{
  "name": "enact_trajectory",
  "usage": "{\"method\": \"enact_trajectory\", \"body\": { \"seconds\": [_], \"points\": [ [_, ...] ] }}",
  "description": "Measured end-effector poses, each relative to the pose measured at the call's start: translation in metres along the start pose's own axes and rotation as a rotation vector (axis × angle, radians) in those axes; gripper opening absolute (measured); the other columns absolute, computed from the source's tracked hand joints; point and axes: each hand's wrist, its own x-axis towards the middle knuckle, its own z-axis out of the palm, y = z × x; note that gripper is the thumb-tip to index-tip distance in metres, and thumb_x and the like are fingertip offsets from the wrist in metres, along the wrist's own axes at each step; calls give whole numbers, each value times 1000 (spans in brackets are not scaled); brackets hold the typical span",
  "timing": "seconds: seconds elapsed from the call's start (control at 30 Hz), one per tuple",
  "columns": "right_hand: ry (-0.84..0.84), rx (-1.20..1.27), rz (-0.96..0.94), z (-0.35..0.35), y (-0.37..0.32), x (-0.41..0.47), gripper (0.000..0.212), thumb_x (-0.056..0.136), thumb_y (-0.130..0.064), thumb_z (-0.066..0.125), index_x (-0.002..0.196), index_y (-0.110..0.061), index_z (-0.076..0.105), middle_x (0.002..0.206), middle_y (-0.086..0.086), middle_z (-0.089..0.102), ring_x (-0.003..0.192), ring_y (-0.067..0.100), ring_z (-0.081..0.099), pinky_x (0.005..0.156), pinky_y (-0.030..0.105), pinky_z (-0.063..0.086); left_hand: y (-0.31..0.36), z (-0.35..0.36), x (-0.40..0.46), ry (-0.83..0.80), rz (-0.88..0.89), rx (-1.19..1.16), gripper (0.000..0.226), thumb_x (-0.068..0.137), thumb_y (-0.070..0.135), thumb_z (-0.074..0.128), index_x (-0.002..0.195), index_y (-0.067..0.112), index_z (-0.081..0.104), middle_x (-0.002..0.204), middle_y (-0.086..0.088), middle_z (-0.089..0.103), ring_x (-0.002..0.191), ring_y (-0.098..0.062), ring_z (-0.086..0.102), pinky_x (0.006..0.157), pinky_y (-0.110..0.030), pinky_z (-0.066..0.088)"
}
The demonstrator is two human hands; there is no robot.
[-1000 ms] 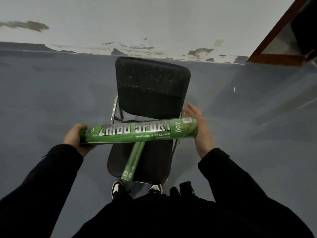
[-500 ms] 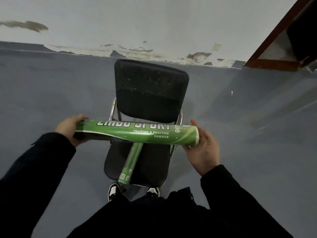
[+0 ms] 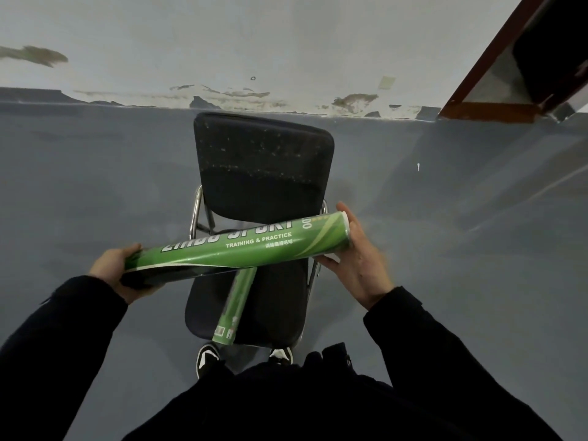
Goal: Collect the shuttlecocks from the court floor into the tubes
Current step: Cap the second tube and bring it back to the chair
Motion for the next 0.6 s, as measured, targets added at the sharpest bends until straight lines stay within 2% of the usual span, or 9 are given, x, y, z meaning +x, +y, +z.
{"method": "enact_trajectory", "body": {
  "seconds": [0.2,0.3,0.37,0.4,0.47,0.6],
  "points": [
    [-65,17,46,-4,-4,-1,53,96,-45,45,148,-41,39,145,4,51,131,30,54,106,55,48,5,-2,0,33,86,22,27,108,29,46,86,19,57,90,-8,58,80,-24,57,38,-41,55],
    [-92,70,79,-4,-7,0,44,102,-41,47,146,-41,43,145,5,50,129,30,56,106,58,47,-2,-4,3,65,104,25,25,108,29,48,87,20,59,91,-7,59,80,-23,57,37,-41,56],
    [-113,123,108,-4,-9,0,39,105,-35,45,143,-42,47,146,6,50,130,30,56,106,60,46,-5,-7,5,41,103,13,26,108,31,46,89,20,61,93,-8,61,82,-23,59,45,-42,60],
    [-118,141,119,-3,-8,0,38,105,-35,44,142,-42,48,147,6,50,130,31,56,107,60,46,-7,-10,6,19,97,8,28,109,32,45,90,20,61,94,-8,61,83,-23,59,54,-43,62],
    [-106,183,124,-1,-6,2,39,105,-40,44,143,-39,50,146,7,53,132,31,56,107,58,47,-7,-14,6,-10,97,-17,30,109,32,42,91,19,61,91,-8,65,84,-23,59,67,-43,57],
    [-4,291,178,6,3,11,43,103,-48,44,138,-28,60,137,9,63,128,30,60,105,51,50,-7,-18,2,-33,128,-74,29,109,30,41,92,19,60,64,1,74,74,-19,67,48,-34,61]
  ]
}}
